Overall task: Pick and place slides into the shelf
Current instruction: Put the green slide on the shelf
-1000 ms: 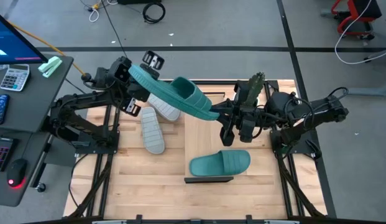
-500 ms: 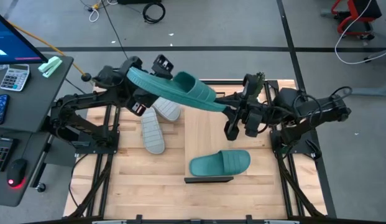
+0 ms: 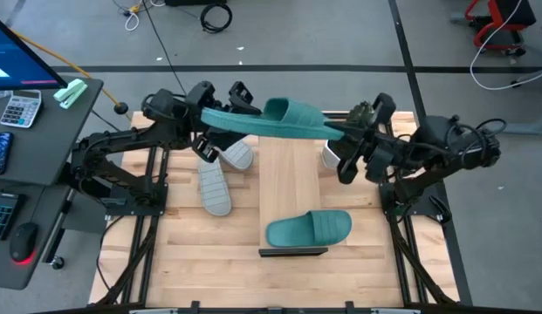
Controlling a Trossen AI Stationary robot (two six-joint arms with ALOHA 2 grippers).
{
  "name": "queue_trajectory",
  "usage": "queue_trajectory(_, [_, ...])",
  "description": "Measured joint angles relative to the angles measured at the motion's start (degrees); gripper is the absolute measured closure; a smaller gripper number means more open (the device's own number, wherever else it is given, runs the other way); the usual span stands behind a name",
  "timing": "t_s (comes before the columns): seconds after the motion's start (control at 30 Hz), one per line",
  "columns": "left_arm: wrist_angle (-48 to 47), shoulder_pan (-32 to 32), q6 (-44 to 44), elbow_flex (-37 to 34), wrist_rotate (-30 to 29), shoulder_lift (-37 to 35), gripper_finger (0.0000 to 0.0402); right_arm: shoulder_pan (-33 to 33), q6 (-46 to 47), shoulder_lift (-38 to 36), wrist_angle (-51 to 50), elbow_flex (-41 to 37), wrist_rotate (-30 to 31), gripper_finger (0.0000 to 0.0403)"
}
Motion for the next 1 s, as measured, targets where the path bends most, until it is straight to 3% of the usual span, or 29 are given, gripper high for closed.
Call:
queue_trajectory(0.53, [-14.74,0.00,-2.50,0.15,-0.01,-0.29,0.0147,1.24,-4.06,-1.64,0.01,0.00,6.61,0.0361])
queue_trajectory(0.77, [-15.95,-0.02,-3.11,0.11,-0.05,-0.17,0.0109,1.24,-4.61,-2.17,0.20,0.00,6.89,0.0362])
queue_trajectory(1.0, [-25.35,-0.12,-4.56,-0.12,0.67,-0.05,0.0048,1.04,-4.69,-2.61,2.60,0.31,8.43,0.0363])
